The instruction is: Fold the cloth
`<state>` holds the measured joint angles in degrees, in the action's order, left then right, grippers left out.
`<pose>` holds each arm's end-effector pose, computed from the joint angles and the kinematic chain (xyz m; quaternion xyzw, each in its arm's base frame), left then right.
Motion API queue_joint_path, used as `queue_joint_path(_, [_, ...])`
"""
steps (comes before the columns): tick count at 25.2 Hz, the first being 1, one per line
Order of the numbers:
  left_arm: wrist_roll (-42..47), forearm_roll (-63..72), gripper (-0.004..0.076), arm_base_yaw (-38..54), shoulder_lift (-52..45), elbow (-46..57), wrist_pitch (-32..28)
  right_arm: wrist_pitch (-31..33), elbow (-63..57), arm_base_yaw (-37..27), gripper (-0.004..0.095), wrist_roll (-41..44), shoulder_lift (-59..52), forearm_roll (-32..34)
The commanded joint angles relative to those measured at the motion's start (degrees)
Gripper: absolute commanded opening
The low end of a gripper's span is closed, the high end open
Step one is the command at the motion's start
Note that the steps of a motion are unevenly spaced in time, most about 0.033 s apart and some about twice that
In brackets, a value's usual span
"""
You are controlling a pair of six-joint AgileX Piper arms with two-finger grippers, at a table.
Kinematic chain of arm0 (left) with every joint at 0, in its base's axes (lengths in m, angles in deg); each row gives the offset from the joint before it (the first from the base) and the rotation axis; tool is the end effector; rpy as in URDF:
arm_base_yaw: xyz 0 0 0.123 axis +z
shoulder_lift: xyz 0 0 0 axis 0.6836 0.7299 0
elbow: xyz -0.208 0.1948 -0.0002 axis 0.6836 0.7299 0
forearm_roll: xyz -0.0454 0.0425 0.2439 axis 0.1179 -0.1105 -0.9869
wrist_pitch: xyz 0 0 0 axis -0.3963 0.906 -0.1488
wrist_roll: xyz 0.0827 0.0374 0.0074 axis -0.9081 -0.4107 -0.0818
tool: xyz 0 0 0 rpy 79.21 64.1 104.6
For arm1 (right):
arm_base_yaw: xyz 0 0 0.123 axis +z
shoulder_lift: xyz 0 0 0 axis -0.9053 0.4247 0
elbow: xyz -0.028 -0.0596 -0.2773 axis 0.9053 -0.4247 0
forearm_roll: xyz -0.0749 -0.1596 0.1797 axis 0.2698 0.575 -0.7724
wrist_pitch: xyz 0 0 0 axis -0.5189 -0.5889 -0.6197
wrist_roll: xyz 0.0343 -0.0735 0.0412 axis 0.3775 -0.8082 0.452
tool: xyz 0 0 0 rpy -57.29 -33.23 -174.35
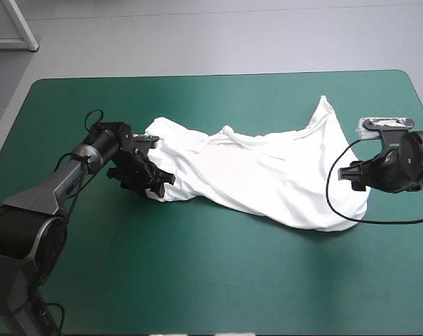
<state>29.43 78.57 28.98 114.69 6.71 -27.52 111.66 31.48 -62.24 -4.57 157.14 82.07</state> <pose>0.3552 -0.1060 0.2190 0.1197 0.9870 -0.0953 0.0488 0.2426 0.0042 0.3616 0.0007 0.9721 -0.0285 0.2327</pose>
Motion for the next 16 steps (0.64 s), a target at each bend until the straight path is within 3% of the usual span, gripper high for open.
queue_joint_path(1, [-0.94, 2.62, 0.0225, -0.94, -1.6, -1.07, 1.02, -3.27, 1.2, -0.59, 0.0669, 0.82, 0.26, 0.84])
queue_joint_path(4, [-3.65, 2.35, 0.0019, -1.4, -1.6, -1.07, 1.84, -2.75, 0.98, -0.59, 0.0669, 1.1, 2.94, 1.01])
queue_joint_path(5, [-4.36, 2.2, -0.0006, -1.4, -1.6, -1.07, 1.84, -2.75, 0.56, -0.59, 0.0669, 1.65, 3.86, 1.1])
queue_joint_path(11, [-4.37, 1.87, -0.0009, -1.4, -1.6, -1.07, 2.06, -3.59, -4.29, -0.59, 0.0669, 6.84, 9.46, 3.86])
queue_joint_path(14, [-4.37, 2.3, -0.0009, -1.4, -1.6, -1.07, 2.06, -10.9, -8.53, -0.59, 0.0669, 8.61, 12.38, 0.35])
queue_joint_path(16, [-4.47, 2.19, -0.0009, -1.4, -1.6, -1.07, 2.06, -12.07, -9.38, -0.59, 0.0669, 9.06, 14.82, -1.43])
